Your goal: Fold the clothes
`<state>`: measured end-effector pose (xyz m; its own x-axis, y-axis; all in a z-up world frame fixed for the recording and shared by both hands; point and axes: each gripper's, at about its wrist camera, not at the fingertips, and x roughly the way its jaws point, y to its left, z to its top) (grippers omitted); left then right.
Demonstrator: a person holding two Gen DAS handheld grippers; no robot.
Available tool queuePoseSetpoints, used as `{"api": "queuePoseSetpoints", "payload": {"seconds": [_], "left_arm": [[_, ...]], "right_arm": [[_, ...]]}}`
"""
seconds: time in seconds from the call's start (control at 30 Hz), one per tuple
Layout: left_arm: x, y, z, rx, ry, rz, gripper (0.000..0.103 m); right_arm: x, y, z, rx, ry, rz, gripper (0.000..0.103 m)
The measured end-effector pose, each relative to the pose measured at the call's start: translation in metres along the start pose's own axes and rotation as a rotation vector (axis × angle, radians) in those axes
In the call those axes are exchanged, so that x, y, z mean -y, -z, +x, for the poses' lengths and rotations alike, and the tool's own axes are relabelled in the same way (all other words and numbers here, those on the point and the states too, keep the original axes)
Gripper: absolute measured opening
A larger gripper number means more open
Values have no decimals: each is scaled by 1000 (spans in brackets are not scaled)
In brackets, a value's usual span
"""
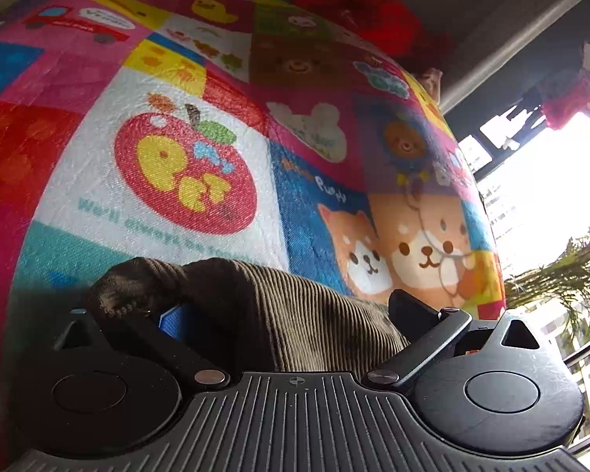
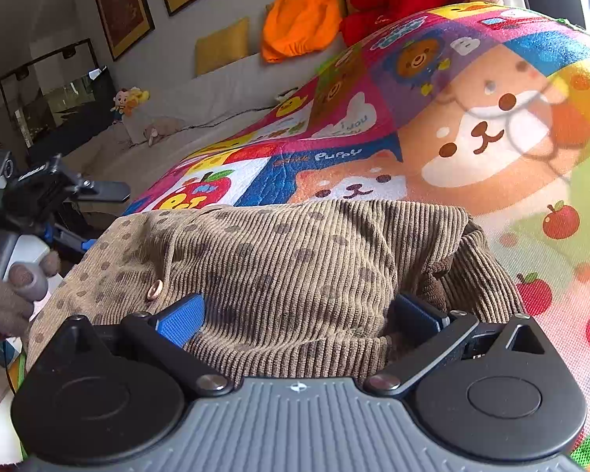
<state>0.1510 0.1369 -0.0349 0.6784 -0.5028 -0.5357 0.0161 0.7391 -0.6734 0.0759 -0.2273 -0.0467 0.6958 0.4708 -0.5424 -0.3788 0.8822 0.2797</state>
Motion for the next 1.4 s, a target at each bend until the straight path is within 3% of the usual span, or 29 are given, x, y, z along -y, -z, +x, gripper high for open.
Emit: {"api": "queuePoseSetpoints", "payload": {"seconds": [0.17, 0.27, 0.33, 0.43, 0.53, 0.63, 0.7, 0.83, 0.93, 0.97, 1.03, 1.1, 1.13, 1.23, 1.4], "left_arm": [[7, -45, 52, -46, -6, 61, 102], [18, -70, 88, -81, -19, 108, 102], [29, -83, 110, -104, -24, 146, 102], [46, -100, 138, -80, -30, 176, 101], [64, -113, 158, -25, -44, 208, 101], [76, -115, 151, -13, -54, 240, 101], [81, -108, 125, -5, -41, 279, 101], [74, -63, 54, -2, 29, 235, 101], [64, -14, 13, 23, 101, 155, 101], [61, 1, 7, 21, 114, 136, 101], [54, 25, 7, 0, 120, 109, 100], [47, 37, 16, -27, 88, 80, 82], [43, 39, 21, -36, 73, 67, 68], [39, 33, 35, -25, 39, 79, 68], [36, 3, 53, 4, -11, 119, 68]], "right_arm": [[-2, -1, -1, -2, 13, -10, 103], [-14, -13, -4, -19, 49, -110, 103], [-17, -30, -17, 37, 63, -180, 103], [-7, -59, -25, 101, 191, -255, 103], [25, -80, -12, 100, 317, -224, 103], [54, -83, 5, 54, 340, -163, 103], [65, -77, 8, 41, 300, -119, 103], [80, -66, 8, 26, 80, 6, 103], [83, -57, 16, 3, 33, 37, 101], [84, -54, 19, -11, 21, 50, 94], [86, -47, 19, -28, -15, 84, 86], [82, -41, 14, -15, -17, 80, 81], [77, -40, 10, -12, -14, 66, 75], [66, -31, -4, -22, -26, 66, 67], [28, -3, -27, -52, -86, 55, 68]]}}
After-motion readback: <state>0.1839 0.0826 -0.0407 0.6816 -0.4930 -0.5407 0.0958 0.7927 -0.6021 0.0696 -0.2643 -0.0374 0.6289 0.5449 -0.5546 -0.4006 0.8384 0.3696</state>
